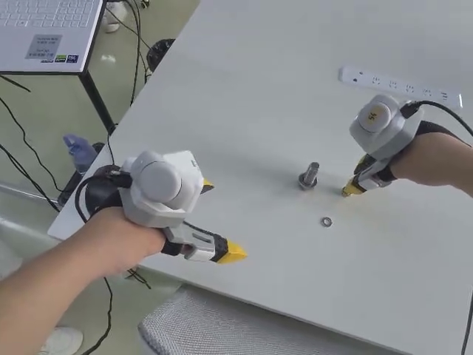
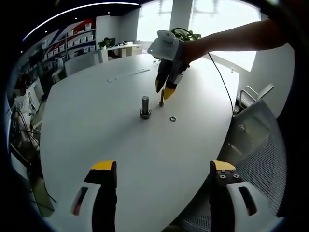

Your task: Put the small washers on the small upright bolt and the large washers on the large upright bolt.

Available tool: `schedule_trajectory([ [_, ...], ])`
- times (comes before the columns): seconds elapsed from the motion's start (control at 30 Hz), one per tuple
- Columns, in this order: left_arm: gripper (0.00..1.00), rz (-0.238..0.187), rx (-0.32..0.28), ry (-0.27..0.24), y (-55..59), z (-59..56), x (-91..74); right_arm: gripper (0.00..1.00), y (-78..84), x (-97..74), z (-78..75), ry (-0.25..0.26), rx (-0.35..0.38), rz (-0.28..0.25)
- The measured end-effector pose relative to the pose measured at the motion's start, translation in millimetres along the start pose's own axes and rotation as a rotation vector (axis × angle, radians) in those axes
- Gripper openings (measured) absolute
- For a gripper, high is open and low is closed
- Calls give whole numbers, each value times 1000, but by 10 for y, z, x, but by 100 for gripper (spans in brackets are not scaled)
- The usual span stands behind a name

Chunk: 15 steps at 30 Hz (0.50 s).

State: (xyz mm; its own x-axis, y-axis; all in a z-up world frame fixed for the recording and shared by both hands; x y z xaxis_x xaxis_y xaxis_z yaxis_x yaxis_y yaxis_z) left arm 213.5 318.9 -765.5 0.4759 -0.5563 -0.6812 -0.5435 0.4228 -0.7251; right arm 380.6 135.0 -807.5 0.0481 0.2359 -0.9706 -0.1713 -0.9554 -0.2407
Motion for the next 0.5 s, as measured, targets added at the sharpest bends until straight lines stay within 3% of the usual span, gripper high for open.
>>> schedule_trajectory([
  [0.13, 83, -22, 2, -12, -52, 4, -21, 29, 1, -86, 1, 1, -19, 5],
  [0.5, 96, -40, -5, -38, -84, 6, -84, 35, -184, -440, -22, 14, -17, -54],
])
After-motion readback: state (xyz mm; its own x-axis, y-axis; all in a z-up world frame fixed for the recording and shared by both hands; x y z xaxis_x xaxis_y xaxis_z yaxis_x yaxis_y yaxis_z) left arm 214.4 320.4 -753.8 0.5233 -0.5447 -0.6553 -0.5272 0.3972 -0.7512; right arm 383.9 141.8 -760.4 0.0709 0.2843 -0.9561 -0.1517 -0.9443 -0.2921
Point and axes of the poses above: the centre of the closed fingertips' face, and the gripper's own axes: x roughly forward along the fingers, z roughly to its left, y roughly out of its underside, the point moved 2 cm from there along -x, roughly backward along the fingers, and after that the axes turned 1 degree about -y, right-handed, at the moved point
